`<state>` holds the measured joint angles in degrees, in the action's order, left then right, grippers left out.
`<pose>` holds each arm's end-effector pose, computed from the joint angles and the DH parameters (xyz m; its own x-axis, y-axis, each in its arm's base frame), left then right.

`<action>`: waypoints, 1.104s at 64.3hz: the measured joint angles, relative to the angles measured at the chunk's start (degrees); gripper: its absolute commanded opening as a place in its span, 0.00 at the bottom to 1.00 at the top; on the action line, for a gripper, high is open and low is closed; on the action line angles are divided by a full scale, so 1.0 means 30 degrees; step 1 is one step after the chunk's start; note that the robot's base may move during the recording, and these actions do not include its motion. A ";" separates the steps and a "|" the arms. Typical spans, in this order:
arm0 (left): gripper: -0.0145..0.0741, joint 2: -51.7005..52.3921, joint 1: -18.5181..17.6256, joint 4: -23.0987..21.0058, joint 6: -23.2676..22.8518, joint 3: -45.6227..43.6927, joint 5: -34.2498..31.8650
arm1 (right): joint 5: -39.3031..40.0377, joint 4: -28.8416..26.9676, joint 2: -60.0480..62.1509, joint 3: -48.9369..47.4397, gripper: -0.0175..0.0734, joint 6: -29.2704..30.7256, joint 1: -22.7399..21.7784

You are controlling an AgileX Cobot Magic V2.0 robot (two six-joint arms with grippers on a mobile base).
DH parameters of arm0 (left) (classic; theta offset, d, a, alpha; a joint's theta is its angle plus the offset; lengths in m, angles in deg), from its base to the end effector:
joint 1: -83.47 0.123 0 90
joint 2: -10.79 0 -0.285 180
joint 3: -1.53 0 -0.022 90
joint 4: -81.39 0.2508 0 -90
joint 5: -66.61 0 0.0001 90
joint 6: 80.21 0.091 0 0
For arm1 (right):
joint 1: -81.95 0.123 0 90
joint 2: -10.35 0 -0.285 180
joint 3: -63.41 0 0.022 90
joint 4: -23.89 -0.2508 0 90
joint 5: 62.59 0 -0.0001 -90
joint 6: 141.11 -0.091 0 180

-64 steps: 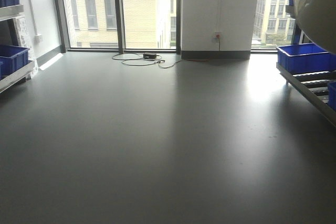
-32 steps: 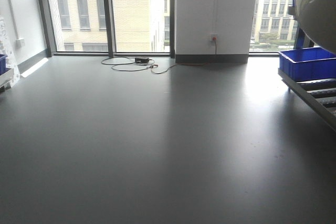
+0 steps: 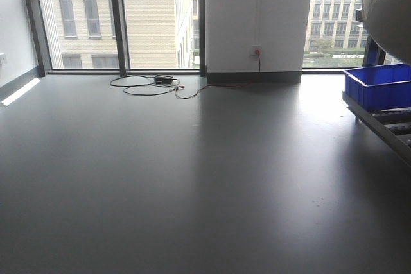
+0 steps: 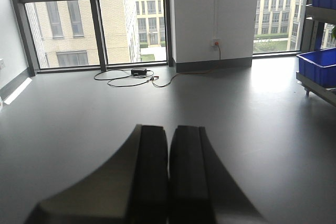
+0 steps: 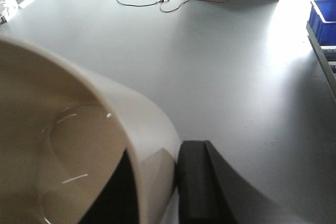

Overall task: Move white bin to right shelf second layer
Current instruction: 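Turn toward the roller shelf with blue crates, bin held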

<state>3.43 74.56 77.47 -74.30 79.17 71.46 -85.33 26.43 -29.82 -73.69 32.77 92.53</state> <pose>0.0555 -0.0092 0.2034 0.0084 0.0341 -0.9994 0.1604 0.9864 0.0350 0.1144 0.0198 0.3341 -0.2779 0.0151 -0.9605 -0.1494 0.9870 0.0587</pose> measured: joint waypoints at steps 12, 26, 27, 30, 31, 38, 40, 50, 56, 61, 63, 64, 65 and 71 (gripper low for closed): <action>0.26 0.0000 0.0000 0.0000 0.0000 0.0000 0.0000 | 0.0000 0.0000 0.0000 0.0000 0.25 0.0000 0.0000; 0.26 0.0000 0.0000 0.0000 0.0000 0.0000 0.0000 | 0.0000 0.0000 0.0000 0.0000 0.25 0.0000 0.0000; 0.26 0.0000 0.0000 0.0000 0.0000 0.0000 0.0000 | 0.0000 0.0000 0.0000 0.0000 0.25 0.0000 0.0000; 0.26 0.0000 0.0000 0.0000 0.0000 0.0000 0.0000 | 0.0000 0.0000 0.0000 0.0000 0.25 0.0000 0.0000; 0.26 0.0000 0.0000 0.0000 0.0000 0.0000 0.0000 | 0.0000 0.0000 0.0000 0.0000 0.25 0.0000 0.0000; 0.26 0.0000 0.0000 0.0000 0.0000 0.0000 0.0000 | 0.0000 0.0000 0.0000 0.0000 0.25 0.0000 0.0000; 0.26 0.0000 0.0000 0.0000 0.0000 0.0000 0.0000 | 0.0000 0.0000 0.0000 0.0000 0.25 0.0000 0.0000; 0.26 0.0000 0.0000 0.0000 0.0000 0.0000 0.0000 | 0.0000 0.0000 0.0000 0.0000 0.25 0.0000 0.0000; 0.26 0.0000 0.0000 0.0000 0.0000 0.0000 0.0000 | 0.0000 0.0000 0.0000 0.0000 0.25 0.0000 0.0000; 0.26 0.0000 0.0000 0.0000 0.0000 0.0000 0.0000 | 0.0000 0.0000 0.0000 0.0000 0.25 0.0000 0.0000; 0.26 0.0000 0.0000 0.0000 0.0000 0.0000 0.0000 | 0.0000 0.0000 0.0000 0.0000 0.25 0.0000 0.0000; 0.26 0.0000 0.0000 0.0000 0.0000 0.0000 0.0000 | 0.0000 0.0000 0.0000 0.0000 0.25 0.0000 0.0000; 0.26 0.0000 0.0000 0.0000 0.0000 0.0000 0.0000 | 0.0000 0.0000 0.0000 0.0000 0.25 0.0000 0.0000; 0.26 0.0000 0.0000 0.0000 0.0000 0.0000 0.0000 | 0.0000 0.0000 0.0000 0.0000 0.25 0.0000 0.0000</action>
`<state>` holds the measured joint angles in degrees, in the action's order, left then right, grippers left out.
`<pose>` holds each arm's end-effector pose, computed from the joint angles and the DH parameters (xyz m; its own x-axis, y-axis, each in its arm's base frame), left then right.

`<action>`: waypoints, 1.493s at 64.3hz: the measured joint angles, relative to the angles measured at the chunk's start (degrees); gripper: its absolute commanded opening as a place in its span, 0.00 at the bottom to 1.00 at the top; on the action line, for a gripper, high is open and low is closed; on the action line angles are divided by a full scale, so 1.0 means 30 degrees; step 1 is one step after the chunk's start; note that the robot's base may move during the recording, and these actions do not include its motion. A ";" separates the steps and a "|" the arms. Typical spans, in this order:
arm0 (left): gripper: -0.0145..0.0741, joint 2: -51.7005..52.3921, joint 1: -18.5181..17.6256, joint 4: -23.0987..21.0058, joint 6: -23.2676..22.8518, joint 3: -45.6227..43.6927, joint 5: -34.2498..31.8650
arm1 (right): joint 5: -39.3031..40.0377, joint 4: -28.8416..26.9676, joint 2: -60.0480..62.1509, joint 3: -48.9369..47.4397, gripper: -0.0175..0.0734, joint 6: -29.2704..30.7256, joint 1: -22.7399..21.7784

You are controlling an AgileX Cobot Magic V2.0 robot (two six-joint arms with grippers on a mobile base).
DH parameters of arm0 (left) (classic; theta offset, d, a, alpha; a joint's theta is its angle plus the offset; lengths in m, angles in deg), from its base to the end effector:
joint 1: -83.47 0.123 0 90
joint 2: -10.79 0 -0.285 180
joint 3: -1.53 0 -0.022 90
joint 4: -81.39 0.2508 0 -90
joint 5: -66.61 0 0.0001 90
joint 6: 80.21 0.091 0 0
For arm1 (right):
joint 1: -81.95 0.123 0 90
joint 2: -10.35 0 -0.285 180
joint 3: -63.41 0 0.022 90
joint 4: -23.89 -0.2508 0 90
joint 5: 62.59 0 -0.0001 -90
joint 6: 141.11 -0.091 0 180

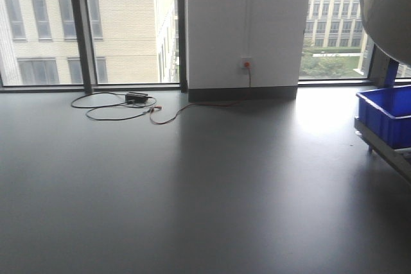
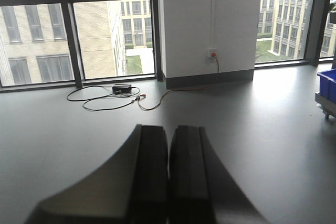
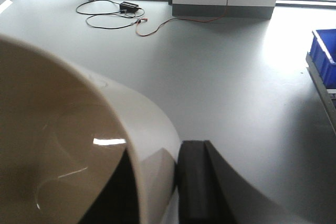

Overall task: Move white bin to right shelf second layer
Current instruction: 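Turn toward the roller shelf with blue crates, bin held, then approach the roller shelf's second layer with the bin in the right gripper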

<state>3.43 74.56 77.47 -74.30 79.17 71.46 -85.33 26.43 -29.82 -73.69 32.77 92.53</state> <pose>0.0555 -0.0092 0.2034 0.0084 0.0341 -0.9994 0.1604 0.9864 0.0350 0.1144 0.0198 0.3341 -0.2779 0.0151 -0.9605 -0.1494 0.9870 0.0587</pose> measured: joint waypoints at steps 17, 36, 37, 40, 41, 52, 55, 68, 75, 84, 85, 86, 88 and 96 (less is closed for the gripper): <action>0.26 0.0000 0.0000 0.0000 0.0000 0.0000 0.0000 | 0.0000 0.0000 0.0000 0.0000 0.25 0.0000 0.0000; 0.26 0.0000 0.0000 0.0000 0.0000 0.0000 0.0000 | 0.0000 0.0000 0.0000 0.0000 0.25 0.0000 0.0000; 0.26 0.0000 0.0000 0.0000 0.0000 0.0000 0.0000 | 0.0000 0.0000 0.0000 0.0000 0.25 0.0000 0.0000; 0.26 0.0000 0.0000 0.0000 0.0000 0.0000 0.0000 | 0.0000 0.0000 0.0000 0.0000 0.25 0.0000 0.0000; 0.26 0.0000 0.0000 0.0000 0.0000 0.0000 0.0000 | 0.0000 0.0000 0.0000 0.0000 0.25 0.0000 0.0000; 0.26 0.0000 0.0000 0.0000 0.0000 0.0000 0.0000 | 0.0000 0.0000 0.0000 0.0000 0.25 0.0000 0.0000; 0.26 0.0000 0.0000 0.0000 0.0000 0.0000 0.0000 | 0.0000 0.0000 0.0000 0.0000 0.25 0.0000 0.0000; 0.26 0.0000 0.0000 0.0000 0.0000 0.0000 0.0000 | 0.0000 0.0000 0.0000 0.0000 0.25 0.0000 0.0000; 0.26 0.0000 0.0000 0.0000 0.0000 0.0000 0.0000 | 0.0000 0.0000 -0.0034 0.0000 0.25 0.0000 0.0000; 0.26 0.0000 0.0000 0.0000 0.0000 0.0000 0.0000 | 0.0000 0.0000 -0.0105 0.0000 0.25 0.0000 0.0000; 0.26 0.0000 0.0000 0.0000 0.0000 0.0000 0.0000 | 0.0000 0.0000 -0.0099 0.0000 0.25 0.0000 0.0000; 0.26 0.0000 0.0000 0.0000 0.0000 0.0000 0.0000 | 0.0000 0.0000 -0.0099 0.0000 0.25 0.0000 0.0000; 0.26 0.0000 0.0000 0.0000 0.0000 0.0000 0.0000 | 0.0000 0.0000 -0.0132 0.0000 0.25 0.0000 0.0000; 0.26 0.0000 0.0000 0.0000 0.0000 0.0000 0.0000 | 0.0000 0.0000 -0.0111 0.0000 0.25 0.0000 0.0000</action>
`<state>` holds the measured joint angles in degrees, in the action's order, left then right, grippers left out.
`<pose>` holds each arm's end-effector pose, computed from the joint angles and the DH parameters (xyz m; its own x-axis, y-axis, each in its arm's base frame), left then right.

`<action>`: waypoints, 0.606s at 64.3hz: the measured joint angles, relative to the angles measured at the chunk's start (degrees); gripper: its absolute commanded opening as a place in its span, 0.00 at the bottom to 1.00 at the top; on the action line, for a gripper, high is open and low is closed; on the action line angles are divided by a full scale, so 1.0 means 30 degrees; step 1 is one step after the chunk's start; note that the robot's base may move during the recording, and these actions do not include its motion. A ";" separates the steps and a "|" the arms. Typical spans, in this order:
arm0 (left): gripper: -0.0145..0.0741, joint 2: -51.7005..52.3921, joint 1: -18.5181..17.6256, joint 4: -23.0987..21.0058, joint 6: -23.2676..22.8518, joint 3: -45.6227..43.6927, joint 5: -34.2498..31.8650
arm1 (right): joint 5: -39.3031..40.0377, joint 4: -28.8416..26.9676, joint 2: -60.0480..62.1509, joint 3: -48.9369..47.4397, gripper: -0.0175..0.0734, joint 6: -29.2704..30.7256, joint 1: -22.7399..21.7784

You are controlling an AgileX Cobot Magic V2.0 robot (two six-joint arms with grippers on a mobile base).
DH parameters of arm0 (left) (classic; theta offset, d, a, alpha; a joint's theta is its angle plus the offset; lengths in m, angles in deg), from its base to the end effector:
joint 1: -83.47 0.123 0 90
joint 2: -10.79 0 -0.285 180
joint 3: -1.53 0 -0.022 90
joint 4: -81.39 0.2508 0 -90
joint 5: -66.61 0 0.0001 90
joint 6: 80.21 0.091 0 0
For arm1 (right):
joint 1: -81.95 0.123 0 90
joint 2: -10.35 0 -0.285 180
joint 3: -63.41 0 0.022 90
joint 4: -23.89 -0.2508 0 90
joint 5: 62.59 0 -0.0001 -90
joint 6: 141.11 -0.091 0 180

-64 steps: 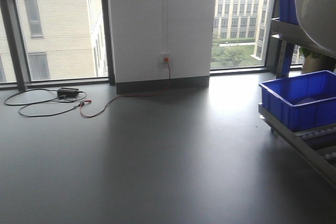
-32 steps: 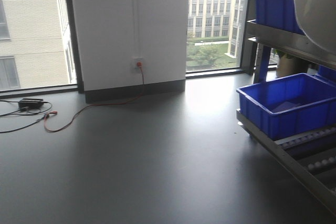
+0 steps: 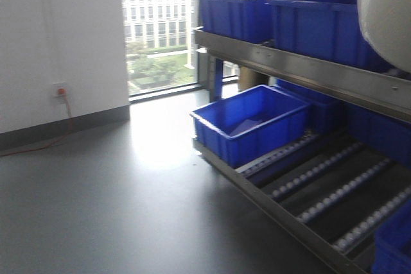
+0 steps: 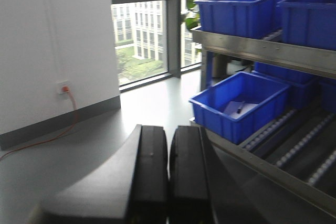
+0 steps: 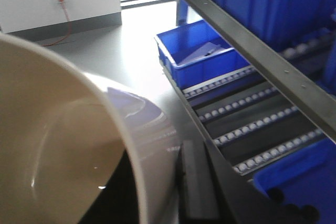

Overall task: Move white bin to right shelf second layer
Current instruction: 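Approach the roller shelf's second layer with the bin in the right gripper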

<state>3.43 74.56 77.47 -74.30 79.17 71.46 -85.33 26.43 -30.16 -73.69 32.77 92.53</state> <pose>0.0555 -0.0092 0.2034 0.0084 0.0341 -0.9994 0.1604 0.9864 0.0350 0.1156 0.0200 0.3334 -0.2835 0.0140 -0.9589 -0.1491 0.9871 0.0585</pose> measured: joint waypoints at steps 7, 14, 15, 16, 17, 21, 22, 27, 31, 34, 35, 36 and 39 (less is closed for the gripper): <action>0.26 0.0000 0.0000 0.0000 0.0000 0.0000 0.0000 | 0.0000 0.0000 0.0000 0.0000 0.25 0.0000 0.0000; 0.26 0.0000 0.0000 0.0000 0.0000 0.0000 0.0000 | 0.0000 0.0000 0.0000 0.0000 0.25 0.0000 0.0000; 0.26 0.0000 0.0000 0.0000 0.0000 0.0000 0.0000 | 0.0000 0.0000 0.0000 0.0000 0.25 0.0000 0.0000; 0.26 0.0000 0.0000 0.0000 0.0000 0.0000 0.0000 | 0.0000 0.0000 0.0000 0.0000 0.25 0.0000 0.0000; 0.26 0.0000 0.0000 0.0000 0.0000 0.0000 0.0000 | 0.0000 0.0000 0.0000 0.0000 0.25 0.0000 0.0000; 0.26 0.0000 0.0000 0.0000 0.0000 0.0000 0.0000 | 0.0000 0.0000 0.0000 0.0000 0.25 0.0000 0.0000; 0.26 0.0000 0.0000 0.0000 0.0000 0.0000 0.0000 | 0.0000 0.0000 0.0000 0.0000 0.25 0.0000 0.0000; 0.26 0.0000 0.0000 0.0000 0.0000 0.0000 0.0000 | 0.0000 0.0000 0.0000 0.0000 0.25 0.0000 0.0000; 0.26 0.0000 0.0000 0.0000 0.0000 0.0000 0.0000 | 0.0000 0.0000 0.0000 0.0000 0.25 0.0000 0.0000; 0.26 0.0000 0.0000 0.0000 0.0000 0.0000 0.0000 | 0.0000 0.0000 0.0000 0.0000 0.25 0.0000 0.0000; 0.26 0.0000 0.0000 0.0000 0.0000 0.0000 0.0000 | 0.0000 0.0000 0.0000 0.0000 0.25 0.0000 0.0000; 0.26 0.0000 0.0000 0.0000 0.0000 0.0000 0.0000 | 0.0000 0.0000 0.0000 0.0000 0.25 0.0000 0.0000; 0.26 0.0000 0.0000 0.0000 0.0000 0.0000 0.0000 | 0.0000 0.0000 0.0000 0.0000 0.25 0.0000 0.0000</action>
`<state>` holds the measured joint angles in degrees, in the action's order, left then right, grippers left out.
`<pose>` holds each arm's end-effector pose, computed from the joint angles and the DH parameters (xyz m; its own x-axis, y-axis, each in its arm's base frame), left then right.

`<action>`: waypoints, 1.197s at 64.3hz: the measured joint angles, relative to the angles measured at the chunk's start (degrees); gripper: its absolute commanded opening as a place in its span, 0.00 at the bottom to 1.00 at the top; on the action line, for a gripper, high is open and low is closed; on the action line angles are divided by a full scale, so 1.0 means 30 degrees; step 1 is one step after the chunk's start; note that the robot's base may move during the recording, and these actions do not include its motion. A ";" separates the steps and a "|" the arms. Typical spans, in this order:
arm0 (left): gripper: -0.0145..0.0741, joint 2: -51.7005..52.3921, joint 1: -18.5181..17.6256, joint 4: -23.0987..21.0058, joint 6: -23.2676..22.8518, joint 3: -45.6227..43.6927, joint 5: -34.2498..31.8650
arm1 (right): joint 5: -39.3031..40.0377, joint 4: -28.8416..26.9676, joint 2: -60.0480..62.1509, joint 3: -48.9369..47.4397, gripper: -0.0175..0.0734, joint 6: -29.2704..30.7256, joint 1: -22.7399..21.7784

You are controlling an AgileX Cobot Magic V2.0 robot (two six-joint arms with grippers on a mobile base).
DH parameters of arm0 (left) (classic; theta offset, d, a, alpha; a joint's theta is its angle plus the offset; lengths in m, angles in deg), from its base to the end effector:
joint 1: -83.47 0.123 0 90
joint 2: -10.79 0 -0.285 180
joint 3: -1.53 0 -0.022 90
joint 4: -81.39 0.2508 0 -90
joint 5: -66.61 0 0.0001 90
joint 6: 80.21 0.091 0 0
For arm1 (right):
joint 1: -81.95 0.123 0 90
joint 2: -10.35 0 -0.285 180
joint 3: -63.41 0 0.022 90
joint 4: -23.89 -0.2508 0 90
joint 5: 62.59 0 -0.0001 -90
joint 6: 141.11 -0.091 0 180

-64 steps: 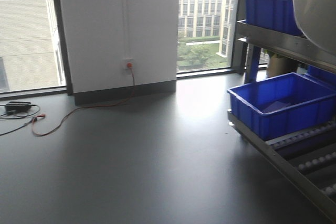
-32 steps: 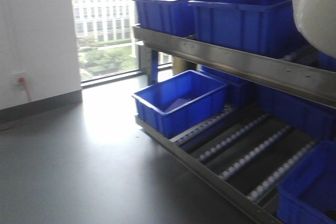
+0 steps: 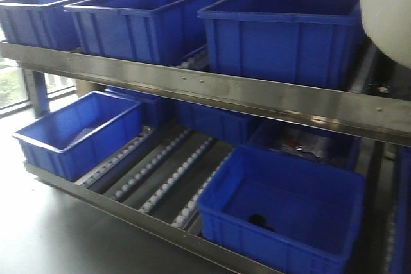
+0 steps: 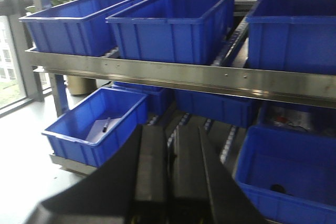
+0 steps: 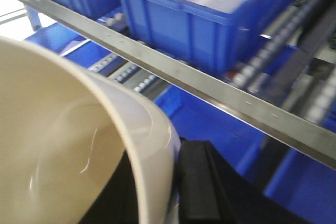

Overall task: Move white bin to right shelf second layer
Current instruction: 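Approach the roller shelf's second layer with the bin in the right gripper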

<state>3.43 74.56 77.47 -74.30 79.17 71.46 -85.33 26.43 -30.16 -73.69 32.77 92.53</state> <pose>0.0555 -0.0092 0.2034 0.0084 0.0341 -0.9994 0.1604 0.9864 0.0350 0.1156 0.0200 0.3334 -0.2835 0.0140 -0.9589 -0.1491 0.9871 0.0585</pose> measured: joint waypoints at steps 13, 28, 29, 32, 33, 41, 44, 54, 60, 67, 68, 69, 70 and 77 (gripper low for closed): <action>0.26 0.0000 0.0000 0.0000 0.0000 0.0000 0.0000 | 0.0000 0.0000 0.0000 0.0000 0.25 0.0000 0.0000; 0.26 0.0000 0.0000 0.0000 0.0000 0.0000 0.0000 | 0.0000 0.0000 0.0000 0.0000 0.25 0.0000 0.0000; 0.26 0.0000 0.0000 0.0000 0.0000 0.0000 0.0000 | 0.0000 0.0000 0.0000 0.0000 0.25 0.0000 0.0000; 0.26 0.0000 0.0000 0.0000 0.0000 0.0000 0.0000 | 0.0000 0.0000 0.0000 0.0000 0.25 0.0000 0.0000; 0.26 0.0000 0.0000 0.0000 0.0000 0.0000 0.0000 | 0.0000 0.0000 0.0000 0.0000 0.25 0.0000 0.0000; 0.26 0.0000 0.0000 0.0000 0.0000 0.0000 0.0000 | 0.0000 0.0000 0.0000 0.0000 0.25 0.0000 0.0000; 0.26 0.0000 0.0000 0.0000 0.0000 0.0000 0.0000 | 0.0000 0.0000 0.0000 0.0000 0.25 0.0000 0.0000; 0.26 0.0000 0.0000 0.0000 0.0000 0.0000 0.0000 | 0.0000 0.0000 0.0000 0.0000 0.25 0.0000 0.0000; 0.26 0.0000 0.0000 0.0000 0.0000 0.0000 0.0000 | 0.0000 0.0000 0.0000 0.0000 0.25 0.0000 0.0000; 0.26 0.0000 0.0000 0.0000 0.0000 0.0000 0.0000 | 0.0000 0.0000 0.0000 0.0000 0.25 0.0000 0.0000; 0.26 0.0000 0.0000 0.0000 0.0000 0.0000 0.0000 | 0.0000 0.0000 0.0000 0.0000 0.25 0.0000 0.0000; 0.26 0.0000 0.0000 0.0000 0.0000 0.0000 0.0000 | 0.0000 0.0000 0.0000 0.0000 0.25 0.0000 0.0000; 0.26 0.0000 0.0000 0.0000 0.0000 0.0000 0.0000 | 0.0000 0.0000 0.0000 0.0000 0.25 0.0000 0.0000; 0.26 0.0000 0.0000 0.0000 0.0000 0.0000 0.0000 | 0.0000 0.0000 0.0000 0.0000 0.25 0.0000 0.0000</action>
<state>3.43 74.56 77.47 -74.30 79.17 71.46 -85.33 26.43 -30.16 -73.69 32.77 92.53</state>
